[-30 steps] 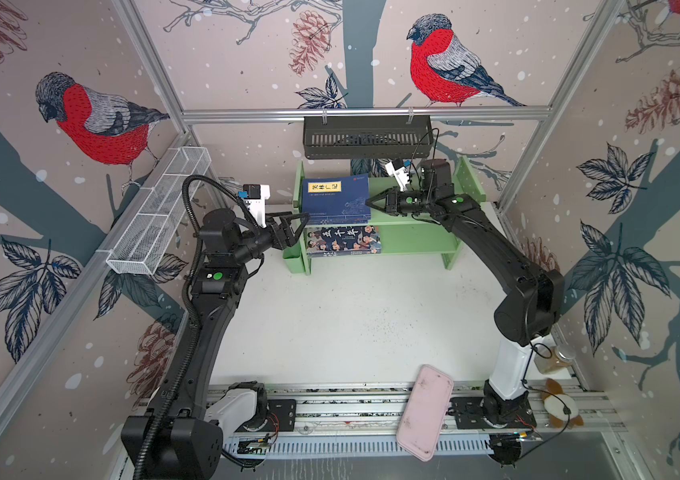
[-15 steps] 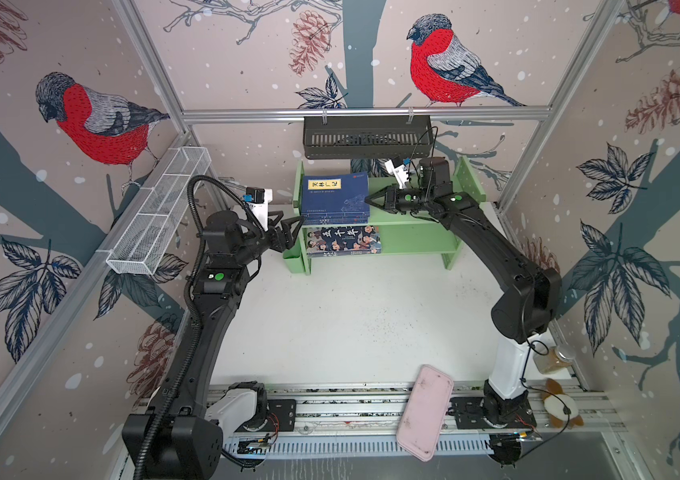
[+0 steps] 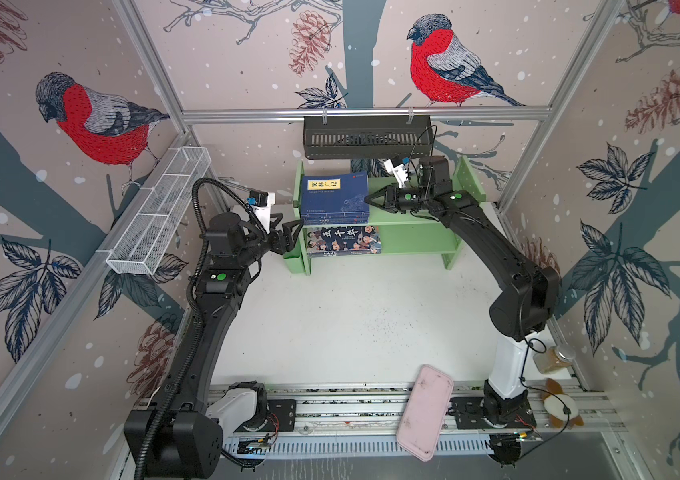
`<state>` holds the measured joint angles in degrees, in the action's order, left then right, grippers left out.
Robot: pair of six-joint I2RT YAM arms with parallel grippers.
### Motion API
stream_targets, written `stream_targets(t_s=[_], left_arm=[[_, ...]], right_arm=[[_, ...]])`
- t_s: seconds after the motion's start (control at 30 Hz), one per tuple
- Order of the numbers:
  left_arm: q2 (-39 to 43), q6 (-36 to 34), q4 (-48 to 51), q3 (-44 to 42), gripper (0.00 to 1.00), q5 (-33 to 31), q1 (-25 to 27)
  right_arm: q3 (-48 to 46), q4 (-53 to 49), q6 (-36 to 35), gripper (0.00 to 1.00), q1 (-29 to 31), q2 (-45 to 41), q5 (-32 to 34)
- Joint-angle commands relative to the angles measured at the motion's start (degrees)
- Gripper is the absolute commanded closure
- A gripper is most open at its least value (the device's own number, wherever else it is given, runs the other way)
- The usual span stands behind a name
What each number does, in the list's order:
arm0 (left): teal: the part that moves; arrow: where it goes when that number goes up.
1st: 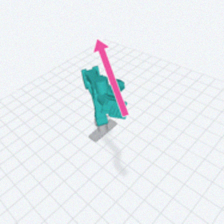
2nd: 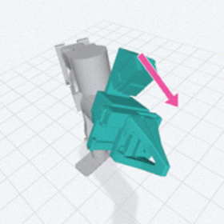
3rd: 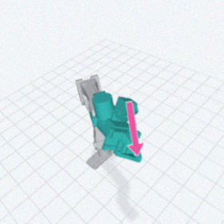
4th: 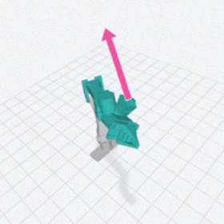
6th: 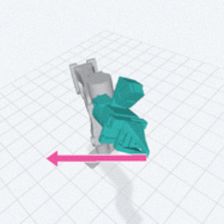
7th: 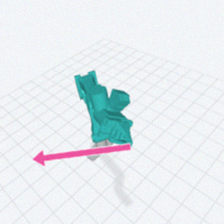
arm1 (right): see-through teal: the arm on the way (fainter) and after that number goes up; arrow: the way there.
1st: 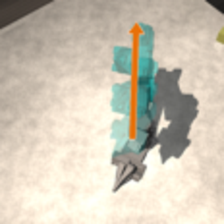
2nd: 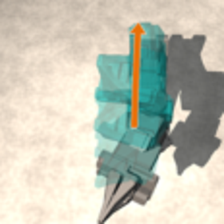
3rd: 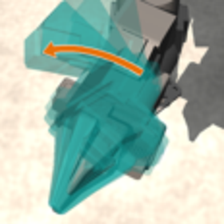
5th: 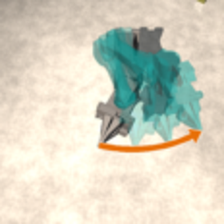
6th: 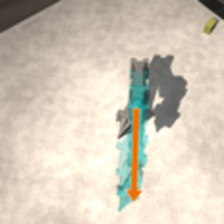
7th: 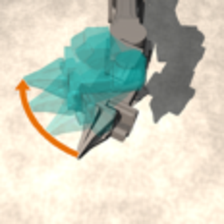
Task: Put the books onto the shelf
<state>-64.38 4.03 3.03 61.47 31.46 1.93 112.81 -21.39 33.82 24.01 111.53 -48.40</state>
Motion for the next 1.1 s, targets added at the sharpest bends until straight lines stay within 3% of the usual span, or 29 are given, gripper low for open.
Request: stream_targets(t_s=[0.0,0.5,0.7,0.93,1.07], left_arm=[[0.0,-0.9,-2.2,0.0,0.29,0.6,-0.1],[-0.7,-1.8,-4.4,-1.4,0.29,-0.6,-0.1],[-1.3,-3.1,-5.4,-2.1,0.29,-0.5,-0.1],[-1.9,-3.9,-6.5,-2.7,0.29,-0.3,0.0],[-1.8,-5.4,-6.7,-3.2,0.29,0.4,-0.1]], right_arm=[[0.2,0.0,-1.7,0.97,0.0,-0.4,-2.9],[-1.5,2.7,0.8,0.96,-0.1,-0.4,-2.1],[-1.7,2.9,1.2,0.90,0.2,-0.3,-1.4],[-1.6,1.5,-0.3,0.61,0.4,-1.1,1.2],[-2.4,1.5,-1.7,0.52,0.0,-2.8,4.4]])
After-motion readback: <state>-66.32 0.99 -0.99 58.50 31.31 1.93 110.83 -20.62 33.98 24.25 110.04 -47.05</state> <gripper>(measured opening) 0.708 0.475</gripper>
